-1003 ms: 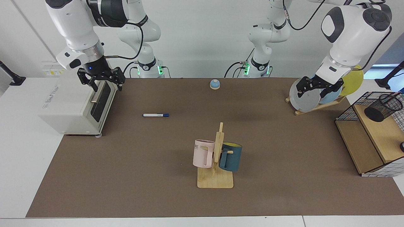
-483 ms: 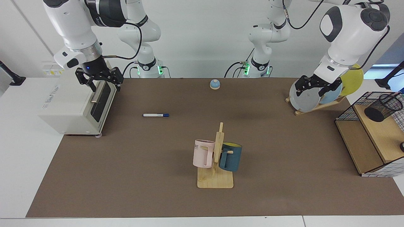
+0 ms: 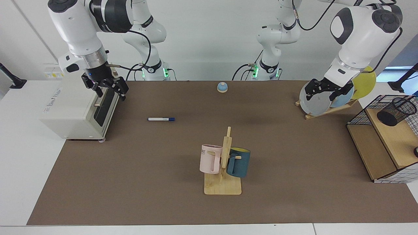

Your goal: Put markers into pen holder

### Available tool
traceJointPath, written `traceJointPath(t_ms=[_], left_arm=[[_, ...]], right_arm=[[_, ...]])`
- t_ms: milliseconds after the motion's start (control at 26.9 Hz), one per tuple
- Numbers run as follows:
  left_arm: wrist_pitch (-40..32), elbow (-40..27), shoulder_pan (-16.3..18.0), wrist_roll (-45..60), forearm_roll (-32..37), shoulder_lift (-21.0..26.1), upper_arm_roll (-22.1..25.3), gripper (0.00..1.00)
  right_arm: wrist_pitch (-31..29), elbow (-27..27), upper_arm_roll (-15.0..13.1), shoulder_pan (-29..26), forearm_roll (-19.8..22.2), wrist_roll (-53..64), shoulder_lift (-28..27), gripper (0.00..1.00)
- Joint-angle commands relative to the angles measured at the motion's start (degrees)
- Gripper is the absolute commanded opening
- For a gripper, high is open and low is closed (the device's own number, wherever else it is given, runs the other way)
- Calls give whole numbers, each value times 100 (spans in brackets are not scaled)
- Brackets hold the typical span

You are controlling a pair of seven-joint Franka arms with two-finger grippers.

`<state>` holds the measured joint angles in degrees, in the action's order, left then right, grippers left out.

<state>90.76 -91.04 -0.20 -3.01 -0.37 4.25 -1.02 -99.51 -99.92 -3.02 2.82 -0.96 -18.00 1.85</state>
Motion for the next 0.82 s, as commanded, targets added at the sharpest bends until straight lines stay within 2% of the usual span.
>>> traceJointPath(t_ms=[0, 223, 371, 483, 594, 780], left_arm=[[196, -344, 81, 29, 90, -258, -91, 100], [249, -388, 81, 29, 90, -258, -91, 100], [258, -449, 81, 29, 90, -311, -91, 100], [302, -528, 81, 29, 90, -337, -91, 100], [390, -634, 81, 20, 90, -399, -91, 100], [451, -713, 81, 20, 90, -452, -91, 100]], right_arm=[[-314, -861, 30, -36, -343, -1466, 289, 100], [-472, -1626, 56, 78, -361, -3620, 439, 100], [-955, -2118, 56, 87, -361, -4640, 369, 100], [-1272, -2417, 65, 96, -405, -5168, 272, 100], [-1570, -2655, 65, 253, -712, -5503, 210, 100], [-1773, -2787, 65, 324, -809, -5916, 43, 100]])
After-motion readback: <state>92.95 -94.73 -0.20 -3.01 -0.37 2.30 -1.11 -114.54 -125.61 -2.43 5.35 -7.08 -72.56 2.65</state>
